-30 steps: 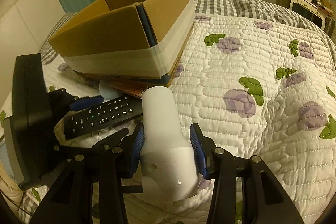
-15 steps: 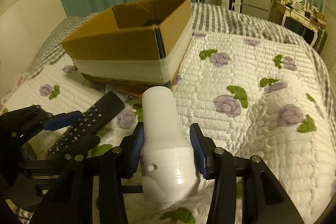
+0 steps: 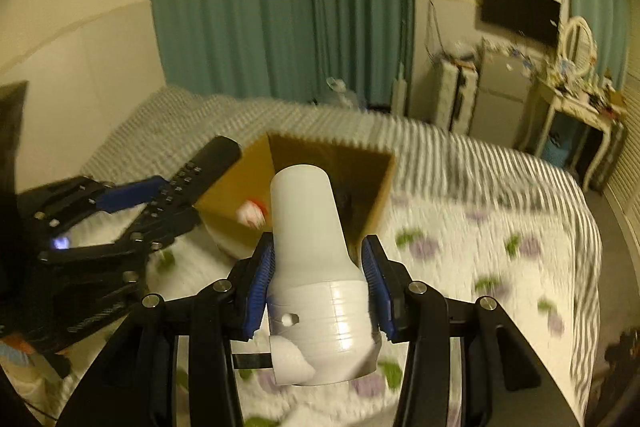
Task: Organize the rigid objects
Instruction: 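Carry the remote into the box with the left tool while the right tool drops the white cylinder in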
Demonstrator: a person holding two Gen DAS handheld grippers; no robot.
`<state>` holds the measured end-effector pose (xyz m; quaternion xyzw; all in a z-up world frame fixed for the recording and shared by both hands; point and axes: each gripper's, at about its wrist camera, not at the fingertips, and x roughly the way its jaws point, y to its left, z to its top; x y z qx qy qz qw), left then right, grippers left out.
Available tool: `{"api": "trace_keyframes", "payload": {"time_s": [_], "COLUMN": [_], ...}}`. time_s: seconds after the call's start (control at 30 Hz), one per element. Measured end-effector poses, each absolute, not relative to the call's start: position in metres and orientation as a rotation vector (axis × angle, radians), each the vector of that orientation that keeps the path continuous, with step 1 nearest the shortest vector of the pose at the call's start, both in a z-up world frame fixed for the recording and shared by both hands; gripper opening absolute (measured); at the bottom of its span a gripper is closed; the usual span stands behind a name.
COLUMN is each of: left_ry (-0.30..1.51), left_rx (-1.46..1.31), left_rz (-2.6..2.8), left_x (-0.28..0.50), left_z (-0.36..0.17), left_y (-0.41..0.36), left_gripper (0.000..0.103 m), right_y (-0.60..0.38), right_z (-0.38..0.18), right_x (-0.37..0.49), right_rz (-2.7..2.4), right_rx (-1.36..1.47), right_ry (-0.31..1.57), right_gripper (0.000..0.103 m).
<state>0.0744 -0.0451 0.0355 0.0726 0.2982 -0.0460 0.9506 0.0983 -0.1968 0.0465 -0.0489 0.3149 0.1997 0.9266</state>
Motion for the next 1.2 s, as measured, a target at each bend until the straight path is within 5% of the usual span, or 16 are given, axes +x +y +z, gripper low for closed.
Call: {"api": "trace_keyframes", "payload": {"time_s": [0.23, 0.6, 0.73, 0.83, 1.2], "left_ry": [0.611, 0.763, 0.732, 0.687, 0.646], "left_rx": [0.13, 0.081, 0.077, 0.072, 0.024], "left_rz": [-0.049, -0.025, -0.045, -0.042, -0.002], "left_x": [0.139, 0.222, 0.219, 0.213, 0.163], "left_z": [0.039, -0.052, -0.054, -0.041, -0.011], "left_y": [-0.025, 0.002, 0.0, -0.001, 0.016], "left_gripper": [0.041, 0.041, 0.044, 0.058, 0.058], "right_y": [-0.174, -0.167, -0.172, -0.174, -0.156], "right_z": [0.066, -0.014, -0.032, -0.033, -0.027], "right_x": [0.149, 0.238, 0.248, 0.243, 0.218], "right_rz": [0.428, 0.422, 0.426, 0.426, 0.447], "right_rx": [-0.133, -0.131, -0.117, -0.115, -0.138], "right_ry": [0.594, 0.708, 0.736, 0.736, 0.729], "right_gripper": [0.044, 0.044, 0.044, 0.044, 0.044]}}
